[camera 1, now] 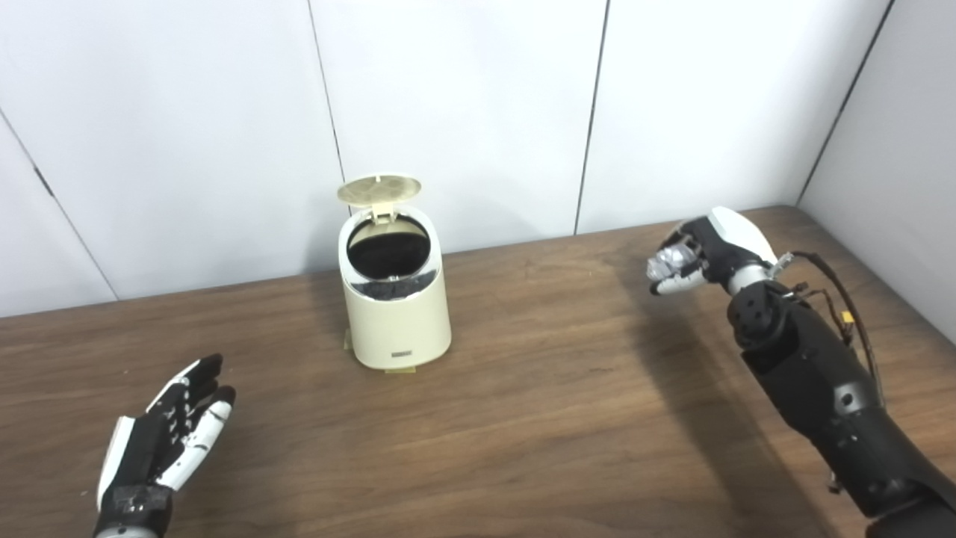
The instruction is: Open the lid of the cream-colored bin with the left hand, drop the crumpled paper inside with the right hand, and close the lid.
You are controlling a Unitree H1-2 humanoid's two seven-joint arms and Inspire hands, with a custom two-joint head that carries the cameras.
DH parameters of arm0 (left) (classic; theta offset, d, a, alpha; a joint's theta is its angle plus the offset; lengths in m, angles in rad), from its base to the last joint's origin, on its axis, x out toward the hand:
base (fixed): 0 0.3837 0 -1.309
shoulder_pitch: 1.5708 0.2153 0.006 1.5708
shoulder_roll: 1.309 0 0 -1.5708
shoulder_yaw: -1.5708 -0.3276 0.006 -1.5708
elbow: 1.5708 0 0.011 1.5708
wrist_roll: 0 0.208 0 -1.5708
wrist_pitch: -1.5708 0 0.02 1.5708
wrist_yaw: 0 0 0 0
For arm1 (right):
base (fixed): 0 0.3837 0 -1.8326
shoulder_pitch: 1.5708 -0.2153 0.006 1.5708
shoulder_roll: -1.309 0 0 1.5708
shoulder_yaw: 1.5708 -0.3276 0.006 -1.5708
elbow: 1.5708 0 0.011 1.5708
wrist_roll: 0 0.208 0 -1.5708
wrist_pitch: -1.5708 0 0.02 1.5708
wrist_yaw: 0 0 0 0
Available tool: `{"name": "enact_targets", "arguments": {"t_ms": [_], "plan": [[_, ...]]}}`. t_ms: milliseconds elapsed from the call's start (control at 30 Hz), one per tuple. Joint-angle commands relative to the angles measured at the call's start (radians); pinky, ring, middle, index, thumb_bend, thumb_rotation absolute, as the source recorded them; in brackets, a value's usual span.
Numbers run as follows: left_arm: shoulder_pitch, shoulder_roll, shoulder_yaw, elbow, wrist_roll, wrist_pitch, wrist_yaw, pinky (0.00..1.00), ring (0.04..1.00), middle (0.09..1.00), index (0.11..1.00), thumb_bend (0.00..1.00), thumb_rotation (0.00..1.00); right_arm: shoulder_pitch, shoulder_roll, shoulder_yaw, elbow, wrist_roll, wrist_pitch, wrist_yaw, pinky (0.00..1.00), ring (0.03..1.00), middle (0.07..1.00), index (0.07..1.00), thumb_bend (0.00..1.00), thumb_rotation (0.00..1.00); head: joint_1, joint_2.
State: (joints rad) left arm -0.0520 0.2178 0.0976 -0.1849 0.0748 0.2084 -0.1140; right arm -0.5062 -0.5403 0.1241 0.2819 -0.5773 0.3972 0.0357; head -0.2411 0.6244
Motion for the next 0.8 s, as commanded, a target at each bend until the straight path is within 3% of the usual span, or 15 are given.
{"name": "enact_targets", "arguments": {"t_ms": [0, 133, 233, 333, 567, 767], "plan": [[-0.017, 0.003, 0.0, -0.032, 0.002, -0.032, 0.017, 0.87, 0.902, 0.899, 0.898, 0.48, 0.52, -0.019, -0.033, -0.005, -0.06, -0.019, -0.077, -0.048, 0.34, 0.373, 0.489, 0.539, 0.51, 0.0, 0.015, 0.0], [-0.01, -0.013, -0.002, -0.044, 0.0, -0.003, 0.02, 0.9, 0.914, 0.906, 0.901, 0.5, 0.52, 0.003, -0.034, 0.018, -0.149, -0.05, -0.168, -0.075, 0.37, 0.365, 0.485, 0.534, 0.51, 0.0, 0.065, -0.006], [-0.006, -0.023, -0.006, -0.032, 0.003, -0.015, 0.023, 0.88, 0.905, 0.9, 0.893, 0.52, 0.52, 0.015, -0.008, 0.031, -0.268, -0.076, -0.172, -0.057, 0.31, 0.378, 0.493, 0.525, 0.5, 0.0, 0.106, -0.012], [-0.001, -0.03, -0.01, -0.017, 0.004, -0.039, 0.023, 0.87, 0.896, 0.892, 0.883, 0.54, 0.52, 0.008, 0.016, 0.057, -0.351, -0.109, -0.173, -0.031, 0.32, 0.379, 0.492, 0.52, 0.5, 0.0, 0.133, -0.019], [0.012, -0.047, -0.022, -0.006, 0.022, -0.045, 0.039, 0.93, 0.921, 0.899, 0.881, 0.58, 0.56, -0.029, 0.145, 0.086, -0.526, -0.139, -0.133, 0.055, 0.34, 0.364, 0.495, 0.543, 0.49, 0.0, 0.172, -0.032], [0.021, -0.054, -0.031, 0.006, 0.028, -0.053, 0.051, 0.92, 0.915, 0.894, 0.871, 0.59, 0.59, -0.067, 0.257, 0.126, -0.542, -0.152, -0.168, 0.064, 0.35, 0.378, 0.504, 0.521, 0.5, 0.0, 0.185, -0.044]]}}
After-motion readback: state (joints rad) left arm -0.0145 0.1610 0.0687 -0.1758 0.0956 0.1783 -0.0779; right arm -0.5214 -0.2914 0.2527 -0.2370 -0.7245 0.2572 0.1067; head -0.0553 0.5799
